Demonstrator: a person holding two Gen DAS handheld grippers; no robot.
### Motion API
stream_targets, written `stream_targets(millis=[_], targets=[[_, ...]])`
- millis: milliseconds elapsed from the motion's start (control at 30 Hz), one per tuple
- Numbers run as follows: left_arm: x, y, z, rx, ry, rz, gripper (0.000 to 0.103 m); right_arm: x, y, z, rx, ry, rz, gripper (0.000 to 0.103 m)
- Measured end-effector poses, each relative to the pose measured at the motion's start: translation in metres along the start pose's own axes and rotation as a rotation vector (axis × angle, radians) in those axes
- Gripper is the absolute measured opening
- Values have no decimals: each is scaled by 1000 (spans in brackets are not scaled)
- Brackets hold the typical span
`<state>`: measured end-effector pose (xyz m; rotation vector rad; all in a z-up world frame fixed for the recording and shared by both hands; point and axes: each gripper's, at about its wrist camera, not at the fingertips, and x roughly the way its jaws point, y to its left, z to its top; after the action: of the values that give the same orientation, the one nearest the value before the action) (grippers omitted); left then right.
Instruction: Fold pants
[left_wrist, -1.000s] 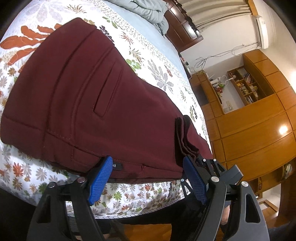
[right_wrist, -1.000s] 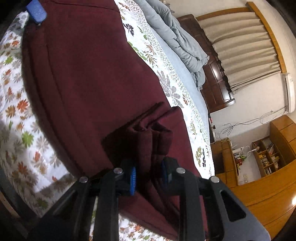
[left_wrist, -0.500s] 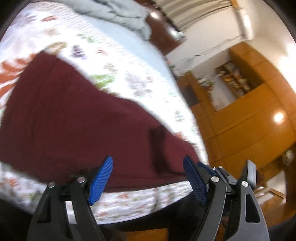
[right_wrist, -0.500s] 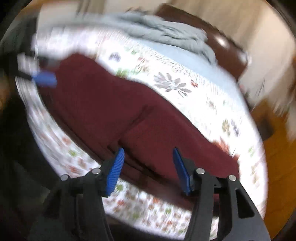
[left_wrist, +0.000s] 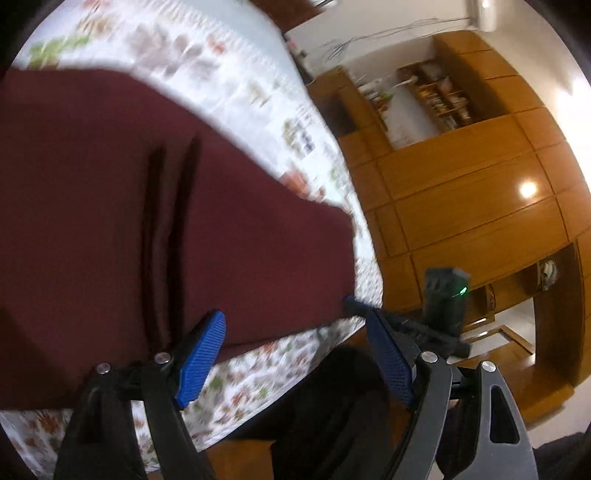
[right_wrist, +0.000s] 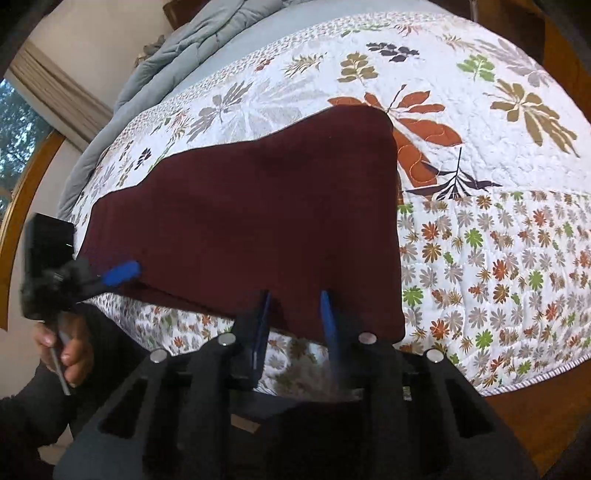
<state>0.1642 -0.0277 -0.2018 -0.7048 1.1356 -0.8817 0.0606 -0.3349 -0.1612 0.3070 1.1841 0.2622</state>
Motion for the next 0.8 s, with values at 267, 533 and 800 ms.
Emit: stream_targets(millis=[267, 533, 800], targets=[[0, 8, -7, -18, -16, -19, 79, -19, -52, 67, 202, -108, 288, 39], [-2, 23, -12, -59, -35, -40, 68, 42, -102, 102, 359, -3, 350, 1], [-37, 14, -15, -83, -146, -46, 79, 16, 32, 99, 102, 7, 383, 31]])
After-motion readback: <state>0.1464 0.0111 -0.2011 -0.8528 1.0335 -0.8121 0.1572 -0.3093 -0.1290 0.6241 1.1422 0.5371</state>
